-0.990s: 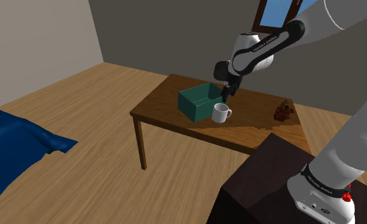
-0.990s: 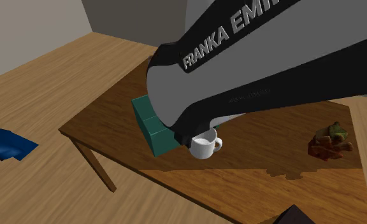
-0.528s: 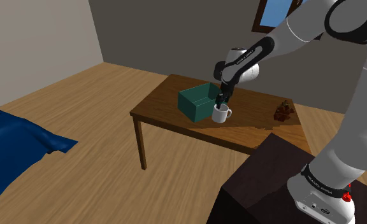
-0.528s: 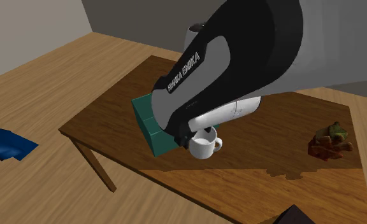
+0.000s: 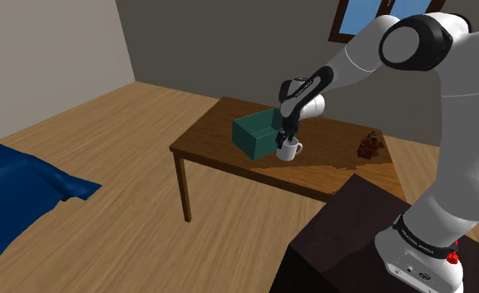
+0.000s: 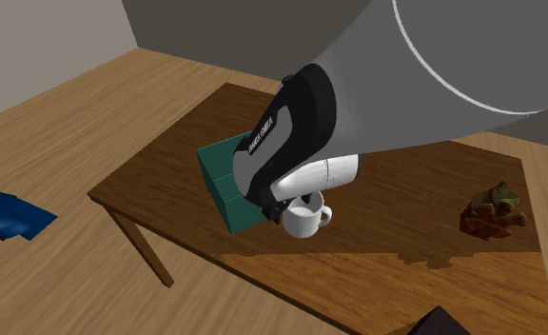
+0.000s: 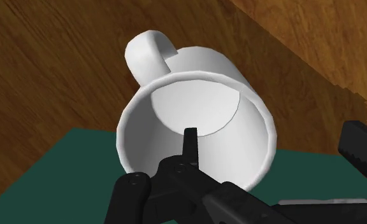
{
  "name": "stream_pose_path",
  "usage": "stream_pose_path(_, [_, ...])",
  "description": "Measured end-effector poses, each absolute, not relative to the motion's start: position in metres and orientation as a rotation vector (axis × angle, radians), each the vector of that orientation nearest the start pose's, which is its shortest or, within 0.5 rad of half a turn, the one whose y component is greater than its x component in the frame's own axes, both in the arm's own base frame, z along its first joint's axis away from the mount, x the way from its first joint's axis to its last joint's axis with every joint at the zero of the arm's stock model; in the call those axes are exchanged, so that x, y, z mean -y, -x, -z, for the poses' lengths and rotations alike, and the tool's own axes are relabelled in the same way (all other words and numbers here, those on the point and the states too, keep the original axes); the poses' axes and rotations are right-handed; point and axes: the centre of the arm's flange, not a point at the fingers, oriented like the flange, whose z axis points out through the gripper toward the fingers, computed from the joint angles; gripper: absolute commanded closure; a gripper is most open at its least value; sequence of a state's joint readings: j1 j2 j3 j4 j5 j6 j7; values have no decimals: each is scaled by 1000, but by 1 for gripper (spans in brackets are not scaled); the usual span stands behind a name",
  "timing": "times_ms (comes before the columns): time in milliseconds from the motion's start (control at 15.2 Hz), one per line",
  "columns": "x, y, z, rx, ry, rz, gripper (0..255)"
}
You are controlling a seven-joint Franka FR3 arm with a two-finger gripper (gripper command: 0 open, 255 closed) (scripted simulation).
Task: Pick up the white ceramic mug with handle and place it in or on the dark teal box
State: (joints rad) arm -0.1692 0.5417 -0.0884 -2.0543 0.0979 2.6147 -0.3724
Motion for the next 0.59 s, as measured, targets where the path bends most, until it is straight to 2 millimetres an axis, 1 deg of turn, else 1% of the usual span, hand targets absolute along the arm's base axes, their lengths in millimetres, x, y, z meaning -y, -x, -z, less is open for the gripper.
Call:
stream_pose_path(330, [152, -575, -147, 68, 3143, 35, 0])
stream_pose_path(594, [153, -574, -143, 68, 3143, 36, 0])
